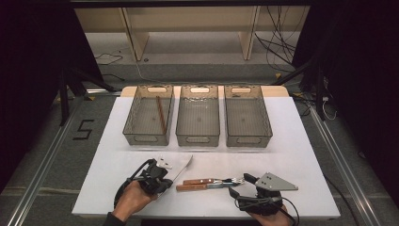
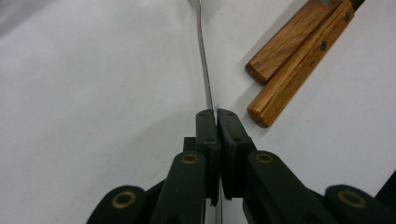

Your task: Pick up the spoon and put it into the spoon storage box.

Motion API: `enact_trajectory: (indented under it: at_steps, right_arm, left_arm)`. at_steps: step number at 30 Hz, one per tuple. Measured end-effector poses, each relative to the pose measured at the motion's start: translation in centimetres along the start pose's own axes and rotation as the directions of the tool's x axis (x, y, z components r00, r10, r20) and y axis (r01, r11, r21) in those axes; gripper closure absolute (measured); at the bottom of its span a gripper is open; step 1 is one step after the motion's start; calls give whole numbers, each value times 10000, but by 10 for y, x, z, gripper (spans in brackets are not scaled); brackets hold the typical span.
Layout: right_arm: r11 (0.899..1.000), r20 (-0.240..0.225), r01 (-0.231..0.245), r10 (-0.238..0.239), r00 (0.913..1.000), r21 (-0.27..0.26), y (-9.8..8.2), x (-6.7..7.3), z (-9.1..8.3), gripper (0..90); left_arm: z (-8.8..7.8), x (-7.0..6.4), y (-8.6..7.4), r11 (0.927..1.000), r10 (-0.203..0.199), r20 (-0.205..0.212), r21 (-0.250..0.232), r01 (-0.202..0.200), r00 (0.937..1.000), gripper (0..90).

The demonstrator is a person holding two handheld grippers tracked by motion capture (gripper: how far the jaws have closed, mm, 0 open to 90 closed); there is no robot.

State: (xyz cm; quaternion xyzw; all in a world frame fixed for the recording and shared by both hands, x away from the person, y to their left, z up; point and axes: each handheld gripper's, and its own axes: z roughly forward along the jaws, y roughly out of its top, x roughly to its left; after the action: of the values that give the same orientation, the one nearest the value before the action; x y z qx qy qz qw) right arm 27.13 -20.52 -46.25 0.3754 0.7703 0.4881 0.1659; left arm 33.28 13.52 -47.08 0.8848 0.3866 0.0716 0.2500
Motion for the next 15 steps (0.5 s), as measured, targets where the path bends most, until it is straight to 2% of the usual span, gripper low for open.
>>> enact_trajectory:
  at_steps: [5, 14, 15]
  right_arm:
    - [10000, 3, -20, 20, 10000, -4, 0, 0, -1, 273]
    - [10000, 11, -13, 13, 10000, 16, 0, 0, -1, 274]
    - [10000, 6, -17, 17, 10000, 20, 0, 0, -1, 273]
  left_arm:
    - [-2, 2, 0, 10000, -29, -246, -60, 28, 9997, 878]
    - [0, 4, 0, 9998, -175, -137, -110, 174, 9998, 869]
    - [2, 3, 0, 9999, -124, -183, 19, 124, 9998, 863]
